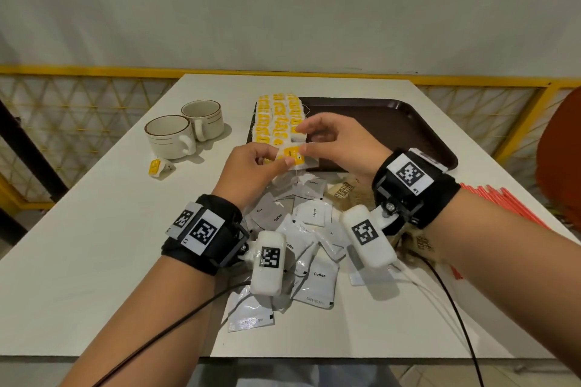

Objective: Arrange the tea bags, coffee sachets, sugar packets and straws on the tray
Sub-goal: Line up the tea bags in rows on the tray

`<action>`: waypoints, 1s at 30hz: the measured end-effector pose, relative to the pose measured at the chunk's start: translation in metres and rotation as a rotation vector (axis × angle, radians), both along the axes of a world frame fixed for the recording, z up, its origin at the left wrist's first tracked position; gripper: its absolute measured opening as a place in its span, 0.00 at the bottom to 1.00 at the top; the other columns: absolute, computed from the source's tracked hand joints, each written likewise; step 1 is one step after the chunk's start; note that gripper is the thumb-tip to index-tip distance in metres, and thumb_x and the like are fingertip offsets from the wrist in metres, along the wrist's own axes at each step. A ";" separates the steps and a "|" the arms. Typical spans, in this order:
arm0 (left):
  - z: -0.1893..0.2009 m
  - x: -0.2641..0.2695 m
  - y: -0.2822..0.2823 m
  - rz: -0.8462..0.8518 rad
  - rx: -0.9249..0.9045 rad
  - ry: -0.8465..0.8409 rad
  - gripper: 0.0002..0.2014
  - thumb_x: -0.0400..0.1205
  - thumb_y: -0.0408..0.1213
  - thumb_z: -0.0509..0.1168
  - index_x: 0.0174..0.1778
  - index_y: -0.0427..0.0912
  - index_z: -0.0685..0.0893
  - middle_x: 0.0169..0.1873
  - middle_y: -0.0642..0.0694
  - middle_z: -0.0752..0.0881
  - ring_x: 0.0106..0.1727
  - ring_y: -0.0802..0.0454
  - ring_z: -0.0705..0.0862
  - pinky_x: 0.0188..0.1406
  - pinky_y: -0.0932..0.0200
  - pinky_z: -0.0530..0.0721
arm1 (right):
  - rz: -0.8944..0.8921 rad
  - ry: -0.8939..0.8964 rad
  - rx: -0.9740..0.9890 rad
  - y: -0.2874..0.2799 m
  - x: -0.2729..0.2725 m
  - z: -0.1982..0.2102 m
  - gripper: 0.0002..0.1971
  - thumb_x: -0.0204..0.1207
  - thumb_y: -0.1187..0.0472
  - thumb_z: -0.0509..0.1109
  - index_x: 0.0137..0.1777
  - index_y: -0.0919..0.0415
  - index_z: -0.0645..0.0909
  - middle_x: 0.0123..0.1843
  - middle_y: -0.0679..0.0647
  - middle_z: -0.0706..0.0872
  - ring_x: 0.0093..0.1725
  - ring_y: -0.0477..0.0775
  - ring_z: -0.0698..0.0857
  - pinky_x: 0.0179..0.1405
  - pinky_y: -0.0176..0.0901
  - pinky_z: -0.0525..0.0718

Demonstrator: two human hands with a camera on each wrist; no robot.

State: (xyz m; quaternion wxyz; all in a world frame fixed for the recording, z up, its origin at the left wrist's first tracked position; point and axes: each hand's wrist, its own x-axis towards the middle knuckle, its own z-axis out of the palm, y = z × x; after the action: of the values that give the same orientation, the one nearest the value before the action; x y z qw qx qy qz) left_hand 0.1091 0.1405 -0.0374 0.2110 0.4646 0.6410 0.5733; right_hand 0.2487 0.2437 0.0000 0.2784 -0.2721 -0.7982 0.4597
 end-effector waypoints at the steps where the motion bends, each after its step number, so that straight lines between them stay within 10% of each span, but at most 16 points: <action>1: 0.000 0.001 0.000 -0.011 0.002 -0.002 0.04 0.76 0.34 0.73 0.37 0.39 0.86 0.18 0.62 0.76 0.20 0.67 0.73 0.23 0.78 0.68 | 0.029 -0.056 0.110 0.000 0.000 0.003 0.11 0.71 0.64 0.78 0.52 0.58 0.86 0.53 0.51 0.87 0.48 0.42 0.83 0.51 0.34 0.82; 11: -0.003 -0.007 0.004 0.021 0.023 -0.014 0.04 0.80 0.33 0.69 0.44 0.37 0.89 0.34 0.53 0.84 0.34 0.65 0.79 0.39 0.73 0.75 | -0.008 -0.132 0.192 0.016 0.011 0.005 0.14 0.73 0.66 0.76 0.59 0.61 0.85 0.38 0.53 0.89 0.39 0.42 0.85 0.44 0.21 0.79; 15: -0.001 -0.001 0.009 0.003 -0.013 0.045 0.04 0.80 0.34 0.69 0.43 0.39 0.89 0.29 0.57 0.80 0.29 0.69 0.76 0.36 0.72 0.72 | 0.065 -0.115 0.088 0.014 0.013 0.003 0.15 0.73 0.65 0.76 0.59 0.62 0.84 0.40 0.53 0.87 0.40 0.46 0.84 0.48 0.38 0.85; 30: 0.040 -0.001 0.049 -0.037 -0.099 0.470 0.07 0.81 0.38 0.68 0.41 0.40 0.88 0.36 0.55 0.79 0.38 0.63 0.76 0.39 0.64 0.71 | -0.025 -0.108 0.088 0.036 0.002 0.004 0.20 0.63 0.68 0.83 0.49 0.56 0.77 0.37 0.55 0.83 0.35 0.50 0.82 0.40 0.49 0.85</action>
State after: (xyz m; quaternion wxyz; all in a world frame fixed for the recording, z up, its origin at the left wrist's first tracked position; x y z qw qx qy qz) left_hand 0.1083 0.1894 0.0023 0.0891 0.5861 0.6910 0.4136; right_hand 0.2504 0.2793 0.0045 0.2525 -0.2938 -0.8280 0.4054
